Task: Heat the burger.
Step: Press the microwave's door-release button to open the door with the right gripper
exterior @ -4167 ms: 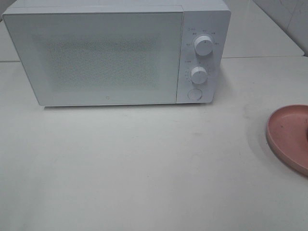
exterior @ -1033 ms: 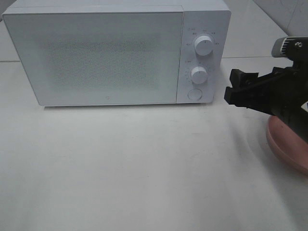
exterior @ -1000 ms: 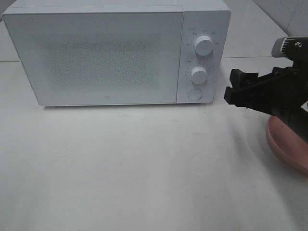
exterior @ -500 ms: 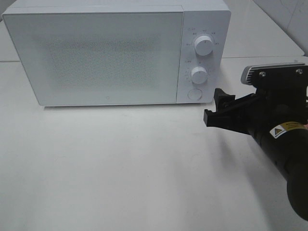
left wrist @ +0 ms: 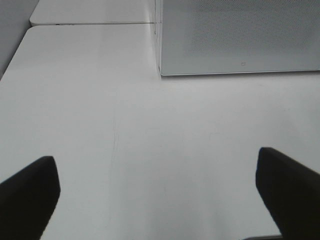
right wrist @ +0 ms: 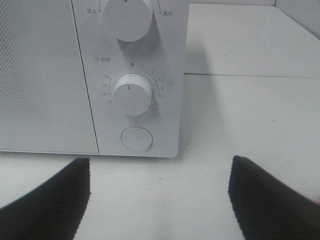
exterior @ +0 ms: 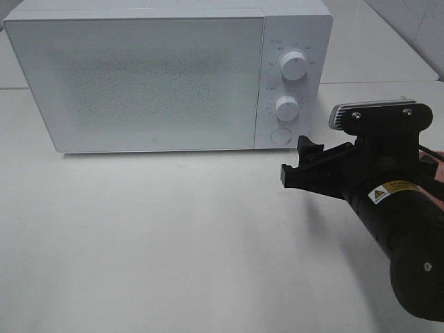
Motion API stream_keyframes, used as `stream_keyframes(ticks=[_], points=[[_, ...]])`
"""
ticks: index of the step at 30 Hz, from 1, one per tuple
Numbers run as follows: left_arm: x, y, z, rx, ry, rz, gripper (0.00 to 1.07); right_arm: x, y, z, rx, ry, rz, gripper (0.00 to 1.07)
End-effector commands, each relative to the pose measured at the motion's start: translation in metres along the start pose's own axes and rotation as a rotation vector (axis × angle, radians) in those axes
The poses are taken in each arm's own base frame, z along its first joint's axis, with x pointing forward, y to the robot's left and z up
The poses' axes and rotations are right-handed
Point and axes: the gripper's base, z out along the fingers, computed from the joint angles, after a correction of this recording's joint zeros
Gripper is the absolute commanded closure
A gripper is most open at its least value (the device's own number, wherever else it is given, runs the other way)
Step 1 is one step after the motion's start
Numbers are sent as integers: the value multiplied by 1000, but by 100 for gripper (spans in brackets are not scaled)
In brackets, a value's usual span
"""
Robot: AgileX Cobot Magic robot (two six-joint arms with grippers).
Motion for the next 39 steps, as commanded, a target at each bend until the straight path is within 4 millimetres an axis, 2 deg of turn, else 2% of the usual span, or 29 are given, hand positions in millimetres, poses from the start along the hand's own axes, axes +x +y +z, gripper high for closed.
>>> stream_keyframes(ticks=[1,3,6,8,11,13,15,16,17,19,22,24,26,27,28,29,30,31,33,39], points=[[2,0,-3,4,-22,2,7,-5,3,0,-6,-38,57,32],[2,0,-3,4,-22,2,7,-4,3,0,-12,-22,240,33],[2,0,-3,4,-22,2,7,-3,3,0,-13,-18,303,33],[2,0,-3,4,-22,2,7,-3,3,0,-16,-13,554,36],[2,0,-3,4,-22,2,7,-3,3,0,-16,-12,625,36],[2,0,-3,4,-22,2,7,-3,3,0,-17,-4,864,41],[2,0,-3,4,-22,2,7,-3,3,0,-17,-3,922,42],[2,0,-3,4,-22,2,7,-2,4,0,-15,6,1029,45],[2,0,-3,4,-22,2,7,-2,4,0,-15,6,1029,45],[2,0,-3,4,-22,2,7,1,5,0,-2,45,1171,51],[2,0,-3,4,-22,2,7,4,6,0,6,75,1256,53],[2,0,-3,4,-22,2,7,7,8,0,15,119,1369,66],[2,0,-3,4,-22,2,7,7,8,0,12,126,1390,70],[2,0,-3,4,-22,2,7,7,9,0,8,133,1430,81],[2,0,-3,4,-22,2,7,7,9,0,8,133,1430,81],[2,0,-3,4,-22,2,7,7,9,0,4,135,1438,86],[2,0,-3,4,-22,2,7,7,10,0,-3,140,1449,97],[2,0,-3,4,-22,2,7,7,10,0,-3,140,1449,97],[2,0,-3,4,-22,2,7,7,11,0,-5,148,1453,107],[2,0,-3,4,-22,2,7,10,11,0,19,175,1478,107]])
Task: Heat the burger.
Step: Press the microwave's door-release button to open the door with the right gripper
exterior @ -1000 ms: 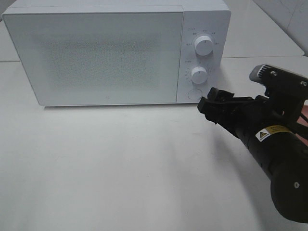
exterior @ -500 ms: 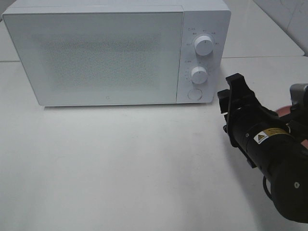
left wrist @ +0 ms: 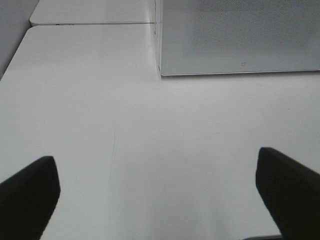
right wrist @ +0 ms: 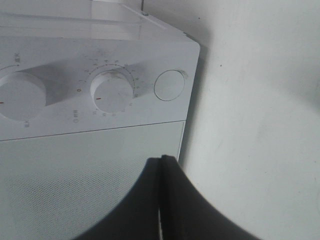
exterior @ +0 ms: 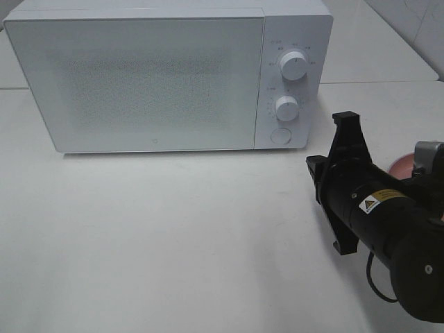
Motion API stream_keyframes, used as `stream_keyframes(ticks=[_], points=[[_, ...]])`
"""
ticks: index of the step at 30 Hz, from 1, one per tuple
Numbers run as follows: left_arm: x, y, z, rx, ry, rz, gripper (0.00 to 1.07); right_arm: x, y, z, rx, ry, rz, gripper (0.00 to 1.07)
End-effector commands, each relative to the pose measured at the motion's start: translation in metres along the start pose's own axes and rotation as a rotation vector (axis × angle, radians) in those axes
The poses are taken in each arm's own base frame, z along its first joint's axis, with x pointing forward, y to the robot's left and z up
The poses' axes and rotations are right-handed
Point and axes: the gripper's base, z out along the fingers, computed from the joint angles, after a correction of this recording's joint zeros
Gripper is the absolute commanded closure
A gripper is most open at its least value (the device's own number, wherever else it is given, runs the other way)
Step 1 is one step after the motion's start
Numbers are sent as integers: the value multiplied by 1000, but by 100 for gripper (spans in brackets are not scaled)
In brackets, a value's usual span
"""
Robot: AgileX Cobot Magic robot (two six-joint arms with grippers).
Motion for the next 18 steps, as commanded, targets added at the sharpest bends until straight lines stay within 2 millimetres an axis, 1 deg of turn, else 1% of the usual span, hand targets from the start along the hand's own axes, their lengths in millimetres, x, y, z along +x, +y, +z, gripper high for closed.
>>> stream_keyframes(ticks=[1,6,7,11,13,14,15,16,18], points=[[2,0,-3,4,-22,2,7,3,1,1,7,18,23,107],[2,0,-3,4,-22,2,7,7,-7,8,34,10,60,107],[2,0,-3,4,-22,2,7,11,-10,13,42,8,66,107],[2,0,-3,4,-22,2,7,16,-11,21,42,5,93,107],[2,0,-3,4,-22,2,7,15,-9,30,40,-4,95,107],[2,0,-3,4,-22,2,7,15,-9,30,40,-4,95,107],[2,0,-3,4,-22,2,7,14,-8,37,36,-14,99,107],[2,0,-3,4,-22,2,7,14,-8,37,36,-14,99,107],[2,0,-3,4,-22,2,7,14,-5,48,26,-18,102,107]])
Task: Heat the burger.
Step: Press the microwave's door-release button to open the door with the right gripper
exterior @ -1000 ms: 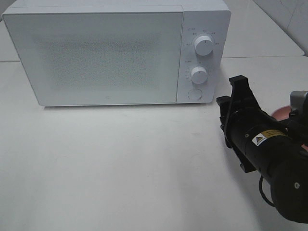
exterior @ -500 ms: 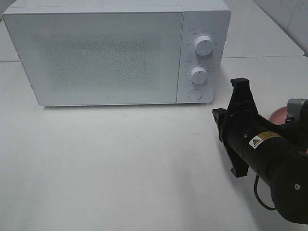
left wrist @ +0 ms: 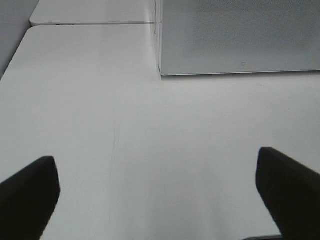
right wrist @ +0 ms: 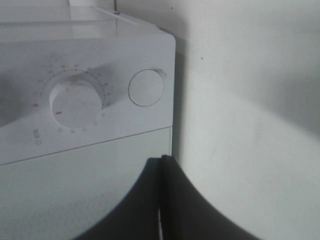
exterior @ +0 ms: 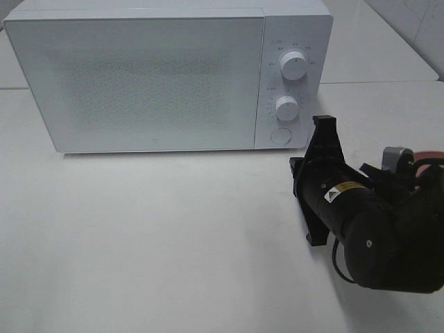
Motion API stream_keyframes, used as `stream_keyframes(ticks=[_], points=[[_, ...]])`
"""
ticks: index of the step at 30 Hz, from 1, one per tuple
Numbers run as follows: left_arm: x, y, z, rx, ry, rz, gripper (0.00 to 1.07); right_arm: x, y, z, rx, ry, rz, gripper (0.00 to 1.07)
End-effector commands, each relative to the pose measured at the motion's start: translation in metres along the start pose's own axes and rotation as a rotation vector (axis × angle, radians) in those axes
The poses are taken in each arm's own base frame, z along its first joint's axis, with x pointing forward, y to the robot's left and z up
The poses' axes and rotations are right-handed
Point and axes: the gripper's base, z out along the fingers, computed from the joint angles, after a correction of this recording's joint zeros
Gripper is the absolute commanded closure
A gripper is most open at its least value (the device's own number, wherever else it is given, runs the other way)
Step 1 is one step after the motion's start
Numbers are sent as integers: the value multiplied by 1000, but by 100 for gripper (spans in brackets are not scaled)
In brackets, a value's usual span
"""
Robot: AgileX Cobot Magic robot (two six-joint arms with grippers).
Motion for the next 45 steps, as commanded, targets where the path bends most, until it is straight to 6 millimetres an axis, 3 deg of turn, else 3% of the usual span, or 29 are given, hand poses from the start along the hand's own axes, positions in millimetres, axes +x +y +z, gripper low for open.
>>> stream_keyframes(ticks=[1,6,22,45], points=[[2,0,-3,4,-22,2,7,1,5,9,-16,7,1,107],[2,0,-3,4,-22,2,7,3,7,36,13,-7,23,107],[2,0,-3,4,-22,2,7,-3,18,79,30,-21,42,107],[2,0,-3,4,-22,2,7,-7,18,102,43,-26,46,107]])
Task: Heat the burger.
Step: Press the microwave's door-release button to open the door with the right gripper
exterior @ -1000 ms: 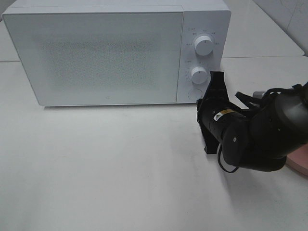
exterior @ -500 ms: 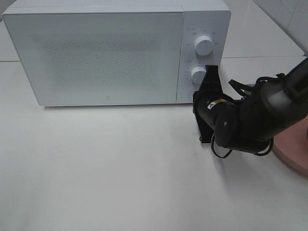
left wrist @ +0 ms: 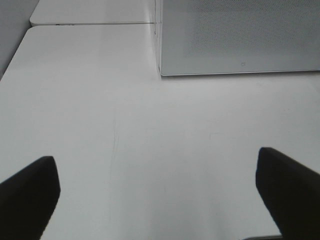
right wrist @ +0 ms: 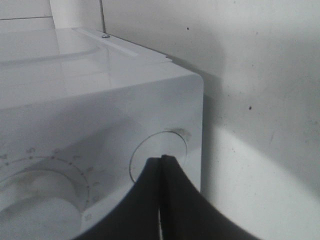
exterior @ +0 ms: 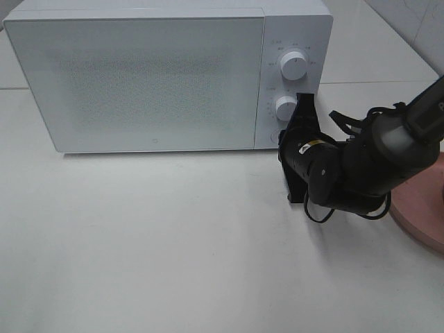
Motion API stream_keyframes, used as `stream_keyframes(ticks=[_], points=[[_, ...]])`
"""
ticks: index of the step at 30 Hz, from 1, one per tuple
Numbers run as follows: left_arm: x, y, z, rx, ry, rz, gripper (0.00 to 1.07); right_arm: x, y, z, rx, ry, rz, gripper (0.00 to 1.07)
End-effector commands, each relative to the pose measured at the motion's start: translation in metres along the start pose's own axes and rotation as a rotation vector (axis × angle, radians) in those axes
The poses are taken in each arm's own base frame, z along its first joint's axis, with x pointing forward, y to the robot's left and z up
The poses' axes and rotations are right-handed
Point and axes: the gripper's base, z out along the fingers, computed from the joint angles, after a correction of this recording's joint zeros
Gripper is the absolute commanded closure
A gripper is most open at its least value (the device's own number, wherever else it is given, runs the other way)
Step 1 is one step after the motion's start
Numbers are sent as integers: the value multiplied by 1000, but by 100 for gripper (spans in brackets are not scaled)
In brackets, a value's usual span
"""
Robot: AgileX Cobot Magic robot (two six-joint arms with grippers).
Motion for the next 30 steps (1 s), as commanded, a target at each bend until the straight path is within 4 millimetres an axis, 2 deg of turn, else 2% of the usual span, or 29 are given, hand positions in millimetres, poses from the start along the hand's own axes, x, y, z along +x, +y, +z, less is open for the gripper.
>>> stream_keyframes(ticks=[1,15,30], points=[[2,0,-3,4,-22,2,7,3,3,6,-7,12,-14,107],[2,0,-3,4,-22,2,7,2,-3,16,-18,-22,1,107],[2,0,-3,4,-22,2,7,6,16,24,-98,-23,7,107]])
